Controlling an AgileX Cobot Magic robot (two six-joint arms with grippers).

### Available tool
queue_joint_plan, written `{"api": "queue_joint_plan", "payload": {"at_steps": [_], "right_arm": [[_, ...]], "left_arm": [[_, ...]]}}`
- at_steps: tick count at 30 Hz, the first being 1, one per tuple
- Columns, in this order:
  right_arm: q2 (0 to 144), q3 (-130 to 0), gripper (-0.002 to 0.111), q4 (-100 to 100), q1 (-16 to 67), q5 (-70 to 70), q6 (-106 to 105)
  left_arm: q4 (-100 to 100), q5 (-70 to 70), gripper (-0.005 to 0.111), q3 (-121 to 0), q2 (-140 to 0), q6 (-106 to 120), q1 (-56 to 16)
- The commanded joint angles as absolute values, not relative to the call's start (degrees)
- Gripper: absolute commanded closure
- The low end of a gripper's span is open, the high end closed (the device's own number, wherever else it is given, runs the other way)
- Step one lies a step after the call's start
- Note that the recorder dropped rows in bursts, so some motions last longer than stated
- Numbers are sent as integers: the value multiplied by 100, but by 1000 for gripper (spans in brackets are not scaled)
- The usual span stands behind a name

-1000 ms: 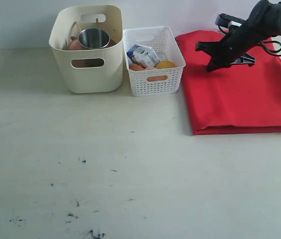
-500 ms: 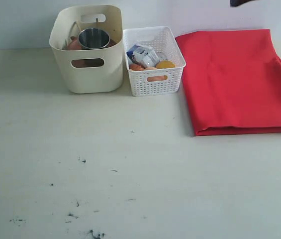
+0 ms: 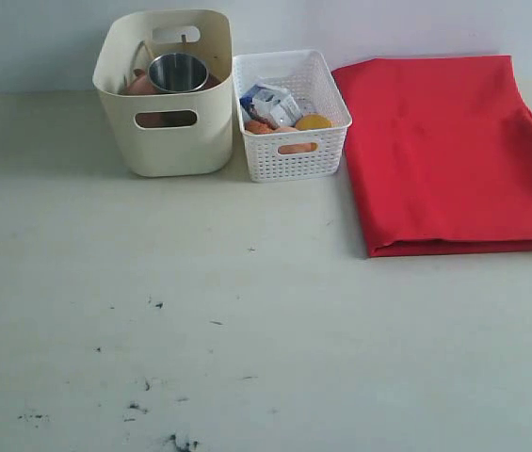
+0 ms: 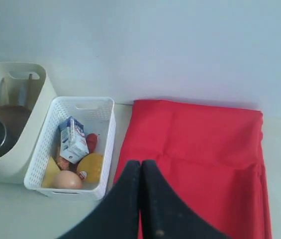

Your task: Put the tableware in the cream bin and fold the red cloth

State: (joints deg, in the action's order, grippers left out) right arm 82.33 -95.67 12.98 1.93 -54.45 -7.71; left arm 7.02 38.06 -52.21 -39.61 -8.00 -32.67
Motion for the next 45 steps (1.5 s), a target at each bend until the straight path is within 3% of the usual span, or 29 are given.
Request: {"api": "queue_joint_plan", "payload": {"at_steps": [1, 15, 21, 35, 45], "right_arm": [[6708, -8234, 108, 1247, 197, -4897, -1141], [1874, -4346, 108, 1185, 197, -3777, -1692], [1741, -3267, 108, 1175, 197, -3203, -1628], [1741, -3250, 108, 1199, 197, -3506, -1628], [1741, -3250, 108, 1199, 197, -3506, -1628]], "left_arm": [[726, 3477, 107, -4529, -3321, -772, -3250], [726, 3191, 107, -3196, -2130, -795, -3250], [726, 3169, 107, -3197, -2130, -795, -3250], [726, 3060, 107, -2960, -2058, -757, -3192], [726, 989, 107, -662, -552, -942, -1490]]}}
